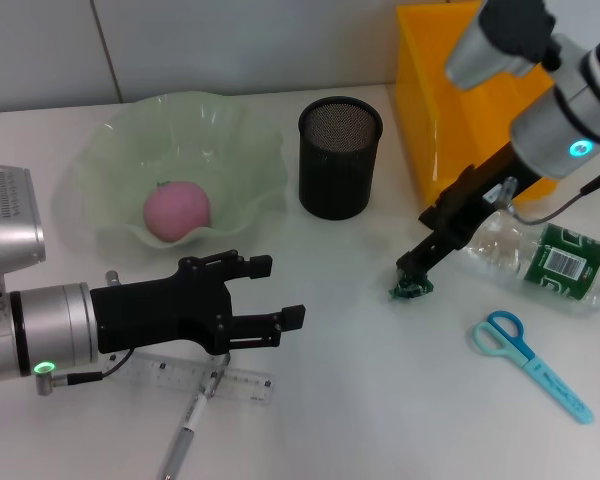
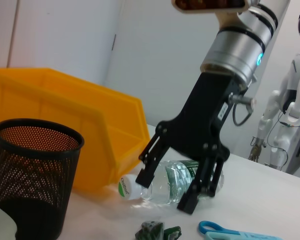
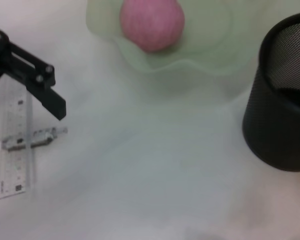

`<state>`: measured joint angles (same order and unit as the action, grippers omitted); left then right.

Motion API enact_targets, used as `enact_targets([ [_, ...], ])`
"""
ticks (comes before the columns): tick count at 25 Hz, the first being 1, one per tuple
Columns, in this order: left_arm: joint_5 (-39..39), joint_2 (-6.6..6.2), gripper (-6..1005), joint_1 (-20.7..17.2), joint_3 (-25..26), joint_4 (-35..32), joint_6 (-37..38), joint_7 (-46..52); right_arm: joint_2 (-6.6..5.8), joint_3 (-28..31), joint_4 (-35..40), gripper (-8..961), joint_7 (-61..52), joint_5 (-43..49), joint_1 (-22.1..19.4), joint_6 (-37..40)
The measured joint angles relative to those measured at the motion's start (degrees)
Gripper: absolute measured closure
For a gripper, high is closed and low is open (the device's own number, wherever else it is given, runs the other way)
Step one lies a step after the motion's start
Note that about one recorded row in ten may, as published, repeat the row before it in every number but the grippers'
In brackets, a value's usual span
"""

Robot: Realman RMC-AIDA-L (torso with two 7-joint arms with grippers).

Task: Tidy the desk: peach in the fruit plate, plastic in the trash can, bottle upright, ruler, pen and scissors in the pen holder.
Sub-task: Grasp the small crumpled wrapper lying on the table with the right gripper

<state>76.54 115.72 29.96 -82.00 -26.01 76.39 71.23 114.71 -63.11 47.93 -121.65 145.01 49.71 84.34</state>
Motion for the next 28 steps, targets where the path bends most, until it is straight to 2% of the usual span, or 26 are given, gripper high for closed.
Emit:
enact_targets([
  [10,0.01,0.03,156,0.1,0.0,0.03,-0.51,0.05,2.03,-1.69,-2.74,251,2.0,0.12,-0.51,-4.64],
  [15,0.01,0.03,156,-0.09,0.0,0.06,-0.55,0.06,2.17,-2.35,-5.31,254,2.83,0.17,-0.31,-7.17],
  [28,0.01,0.03,156,-0.19,0.0,-0.01,-0.54,0.05,2.39,-3.16,-5.82,261,2.99,0.18,-0.62,-8.36],
])
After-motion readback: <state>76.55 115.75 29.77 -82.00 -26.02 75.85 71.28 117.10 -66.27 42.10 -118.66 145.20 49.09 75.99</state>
